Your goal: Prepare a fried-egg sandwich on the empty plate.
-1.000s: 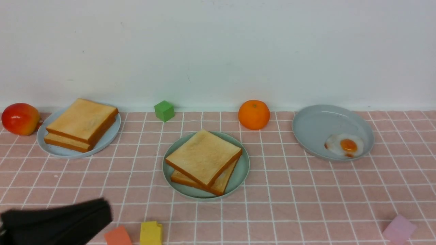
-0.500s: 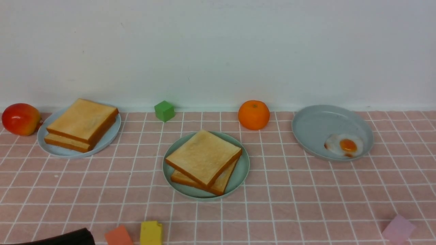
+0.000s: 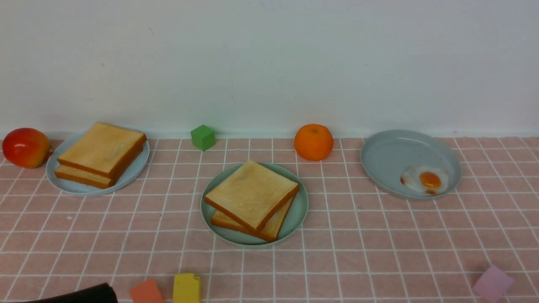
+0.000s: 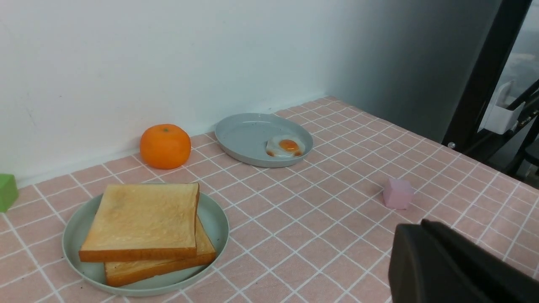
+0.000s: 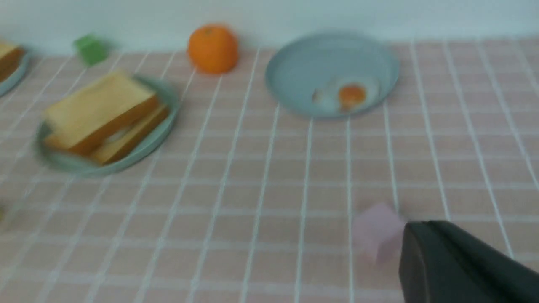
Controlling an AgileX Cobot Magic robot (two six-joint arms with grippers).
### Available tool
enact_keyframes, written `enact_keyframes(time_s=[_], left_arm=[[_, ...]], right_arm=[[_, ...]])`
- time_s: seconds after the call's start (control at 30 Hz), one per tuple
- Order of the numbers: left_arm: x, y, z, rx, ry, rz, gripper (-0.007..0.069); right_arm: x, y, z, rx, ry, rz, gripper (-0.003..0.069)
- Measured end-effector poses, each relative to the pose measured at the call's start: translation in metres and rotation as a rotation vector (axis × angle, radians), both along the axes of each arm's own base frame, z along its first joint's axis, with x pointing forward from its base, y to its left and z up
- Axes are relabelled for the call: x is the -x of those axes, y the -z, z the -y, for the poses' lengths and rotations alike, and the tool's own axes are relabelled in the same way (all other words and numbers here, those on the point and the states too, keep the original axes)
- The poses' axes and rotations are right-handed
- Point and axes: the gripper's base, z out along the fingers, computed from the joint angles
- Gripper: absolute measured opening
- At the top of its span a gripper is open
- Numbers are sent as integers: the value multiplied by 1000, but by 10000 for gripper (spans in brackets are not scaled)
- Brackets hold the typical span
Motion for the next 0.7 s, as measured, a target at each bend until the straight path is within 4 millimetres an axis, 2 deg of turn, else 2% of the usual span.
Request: enact_keyframes(time_s=[0.13,0.2,0.7], left_arm=[[0,0,0,-1,0,-1,-7],[0,0,0,-1,0,-1,-6],[0,0,0,-1,0,-1,2]], right_arm=[[-15,60,1,-17,46,30,-10],[-17,76,2,-28,58,9,-10],[-18,80,3,-23,66,9,-10]])
